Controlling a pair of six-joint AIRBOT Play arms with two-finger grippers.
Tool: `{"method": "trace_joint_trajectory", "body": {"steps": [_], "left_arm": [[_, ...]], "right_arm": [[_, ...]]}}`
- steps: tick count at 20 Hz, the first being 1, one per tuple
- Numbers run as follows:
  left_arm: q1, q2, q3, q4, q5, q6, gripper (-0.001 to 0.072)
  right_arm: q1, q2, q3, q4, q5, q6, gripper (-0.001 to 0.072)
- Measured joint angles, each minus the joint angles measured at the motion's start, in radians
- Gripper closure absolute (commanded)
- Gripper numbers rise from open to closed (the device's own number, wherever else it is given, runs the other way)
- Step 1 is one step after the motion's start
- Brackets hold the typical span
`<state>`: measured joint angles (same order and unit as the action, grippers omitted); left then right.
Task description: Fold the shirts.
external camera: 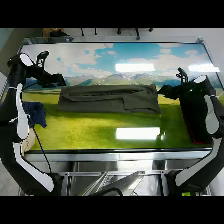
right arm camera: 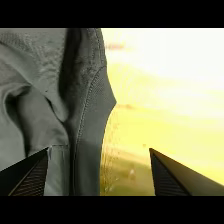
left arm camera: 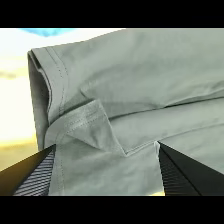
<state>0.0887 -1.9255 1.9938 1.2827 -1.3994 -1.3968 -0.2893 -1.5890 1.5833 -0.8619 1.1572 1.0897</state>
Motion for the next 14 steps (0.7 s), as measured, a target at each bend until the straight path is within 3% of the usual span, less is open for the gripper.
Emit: {"method": "trace_joint_trajectory", "body": {"steps": [5, 6, 7, 8, 9, 11, 14], "left_arm": [[-0.019, 0.011, -0.005, -0.003, 0.009, -0.018, 0.0017], [-0.029, 0.012, -0.006, -0.003, 0.011, -0.021, 0.0051], [-0.043, 0.013, -0.006, -0.003, 0.012, -0.026, 0.0262], [-0.059, 0.013, -0.006, -0.003, 0.013, -0.025, 0.0558], [-0.076, 0.013, -0.006, -0.003, 0.014, -0.025, 0.0692], [-0.12, 0.013, -0.006, -0.003, 0.021, -0.025, 0.0692], [-0.206, 0.006, -0.006, -0.051, 0.062, -0.025, 0.0692]], "right_arm": [[0.012, -0.072, 0.002, 0.112, 0.005, -0.042, 0.0007], [0.022, -0.082, 0.002, 0.131, 0.005, -0.051, 0.002], [0.034, -0.09, 0.002, 0.139, 0.006, -0.058, 0.0198], [0.047, -0.097, 0.002, 0.139, 0.006, -0.066, 0.0475], [0.06, -0.104, 0.003, 0.138, 0.015, -0.068, 0.0583], [0.088, -0.105, 0.018, 0.123, 0.027, -0.09, 0.0693], [0.113, -0.085, 0.069, 0.118, 0.063, -0.101, 0.0694]]}}
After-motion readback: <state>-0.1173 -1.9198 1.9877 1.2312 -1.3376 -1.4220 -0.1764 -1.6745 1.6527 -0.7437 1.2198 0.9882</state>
